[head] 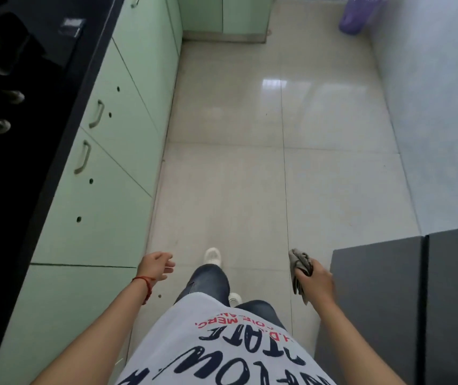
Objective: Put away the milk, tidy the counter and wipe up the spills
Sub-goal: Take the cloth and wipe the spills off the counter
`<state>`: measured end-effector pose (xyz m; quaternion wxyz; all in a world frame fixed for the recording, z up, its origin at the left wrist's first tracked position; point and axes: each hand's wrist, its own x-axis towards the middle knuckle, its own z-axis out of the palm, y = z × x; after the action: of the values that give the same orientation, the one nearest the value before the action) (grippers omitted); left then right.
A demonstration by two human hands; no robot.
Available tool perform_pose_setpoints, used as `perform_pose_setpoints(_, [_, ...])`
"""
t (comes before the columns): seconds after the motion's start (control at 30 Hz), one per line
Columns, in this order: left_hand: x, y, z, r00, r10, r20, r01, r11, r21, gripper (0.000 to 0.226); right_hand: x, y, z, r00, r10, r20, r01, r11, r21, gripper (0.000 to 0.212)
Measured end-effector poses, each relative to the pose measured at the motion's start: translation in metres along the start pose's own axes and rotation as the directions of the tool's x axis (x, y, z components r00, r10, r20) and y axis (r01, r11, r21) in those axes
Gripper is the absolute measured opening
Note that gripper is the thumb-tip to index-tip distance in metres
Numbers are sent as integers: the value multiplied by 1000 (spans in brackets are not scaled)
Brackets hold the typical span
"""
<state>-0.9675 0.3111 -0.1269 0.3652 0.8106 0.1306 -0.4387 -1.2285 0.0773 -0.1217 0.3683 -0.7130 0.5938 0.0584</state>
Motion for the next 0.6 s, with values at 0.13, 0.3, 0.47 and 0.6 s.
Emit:
perform_pose_setpoints(0.13, [31, 23, 8, 997, -74, -31, 76, 995, 61, 9, 59, -34, -16, 999, -26, 22, 26, 1000, 4, 13])
perform_pose_setpoints(0.3, [83, 93, 24, 989, -142, -30, 144, 988, 49, 9, 146, -88, -47, 999, -46, 6, 46, 999, 11, 7])
perform_pose_setpoints(0.47, [132, 214, 51, 994, -110, -18, 111, 992, 65, 14, 225, -134, -87, 1000, -9, -2, 9, 1000, -24, 7])
perform_pose_setpoints(0.6, [164, 322, 85, 999, -15, 42, 11, 996, 92, 11, 285, -163, -110, 1000, 14, -18, -15, 998, -57, 20])
